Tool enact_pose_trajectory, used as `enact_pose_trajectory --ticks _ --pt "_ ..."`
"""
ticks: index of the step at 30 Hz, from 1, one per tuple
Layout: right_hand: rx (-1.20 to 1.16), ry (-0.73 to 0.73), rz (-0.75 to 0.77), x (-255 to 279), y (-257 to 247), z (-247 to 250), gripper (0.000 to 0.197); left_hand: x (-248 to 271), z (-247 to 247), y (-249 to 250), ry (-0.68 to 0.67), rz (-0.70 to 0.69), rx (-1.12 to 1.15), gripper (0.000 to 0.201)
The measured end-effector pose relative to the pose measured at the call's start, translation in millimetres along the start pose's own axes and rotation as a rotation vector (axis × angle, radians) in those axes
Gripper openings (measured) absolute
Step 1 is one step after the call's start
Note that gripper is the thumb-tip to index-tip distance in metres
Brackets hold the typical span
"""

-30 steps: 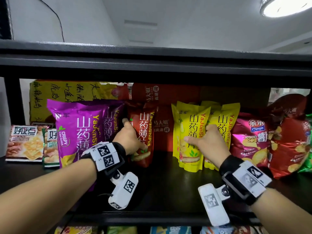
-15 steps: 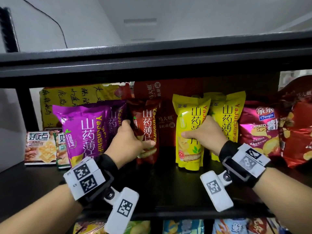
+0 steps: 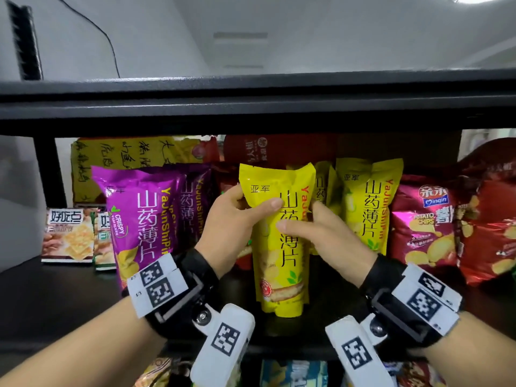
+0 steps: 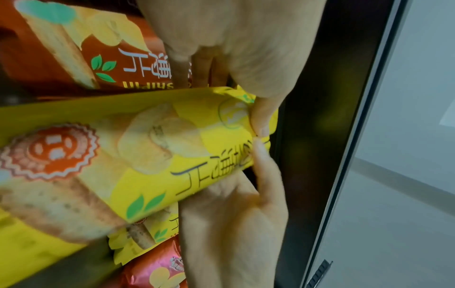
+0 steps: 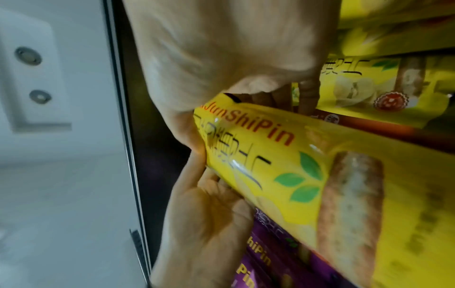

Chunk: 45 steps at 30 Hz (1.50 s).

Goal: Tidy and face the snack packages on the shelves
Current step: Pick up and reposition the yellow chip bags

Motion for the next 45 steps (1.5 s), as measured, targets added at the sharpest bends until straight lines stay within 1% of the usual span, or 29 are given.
enact_pose_trajectory --ticks 2,3,5,9,10,12,14,16,18,20,22,24,26,28,31,36,38,42,45 --pt "-0.11 0.047 -0.013 -1 -5 4 0.047 1 2 2 -0.031 0.005 0.036 0.043" --pt "-0.117 0.085 -0.011 -3 -9 4 0.048 1 2 3 -0.041 0.003 0.047 0.044" --pt "-0.053 0.162 0.002 -8 -14 6 0.052 0 1 2 -0.058 -0.005 0.061 0.042" --pt "0.007 0.237 0.048 -12 -17 2 0.065 0 -1 -1 -0.055 -0.008 0.111 0.041" --pt "0.022 0.245 0.057 -12 -17 1 0.064 0 -2 -2 -0.054 -0.011 0.127 0.042" --pt "0.04 0.247 0.083 -11 -19 1 0.058 1 -3 -2 -0.054 -0.017 0.148 0.042" --pt "0.072 0.25 0.094 -11 -19 2 0.052 2 -3 -2 -0.064 -0.017 0.14 0.037" --pt "0.108 0.238 0.092 -10 -16 4 0.054 3 -2 -1 -0.074 -0.016 0.123 0.029" --pt "0.136 0.213 0.09 -9 -14 5 0.058 4 0 0 -0.082 -0.005 0.106 0.028" --pt "0.149 0.171 0.081 -8 -11 6 0.06 6 1 -1 -0.106 0.003 0.088 0.035" --pt "0.141 0.109 0.081 -4 -6 6 0.053 10 2 -3 -0.151 0.02 0.093 0.044" --pt "0.154 0.046 0.09 0 0 7 0.042 16 4 -8 -0.203 0.041 0.099 0.053" --pt "0.191 0.001 0.08 5 6 7 0.035 23 7 -14 -0.229 0.055 0.07 0.064" --pt "0.21 -0.052 0.063 9 14 7 0.035 29 9 -22 -0.231 0.069 0.053 0.07" --pt "0.184 -0.112 0.053 15 27 6 0.043 39 8 -35 -0.234 0.118 0.044 0.074" --pt "0.131 -0.209 -0.036 33 50 0 0.066 57 9 -53 -0.252 0.155 0.001 0.069" --pt "0.053 -0.224 -0.065 41 59 -3 0.071 63 8 -57 -0.251 0.168 0.0 0.064" --pt "-0.01 -0.211 -0.052 48 60 -4 0.056 69 6 -59 -0.247 0.166 0.006 0.058" --pt "-0.037 -0.184 -0.013 51 57 -3 0.053 73 5 -56 -0.234 0.127 -0.02 0.056"
Point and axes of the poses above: each hand's wrist, its own x-axis away from the middle knuckle, its own z-axis out of the back of the hand, y = z × x, the point moved 3 cm from there along -x, towards the middle knuckle, and after that the axes turned 1 degree about z, right-handed, at the moved point
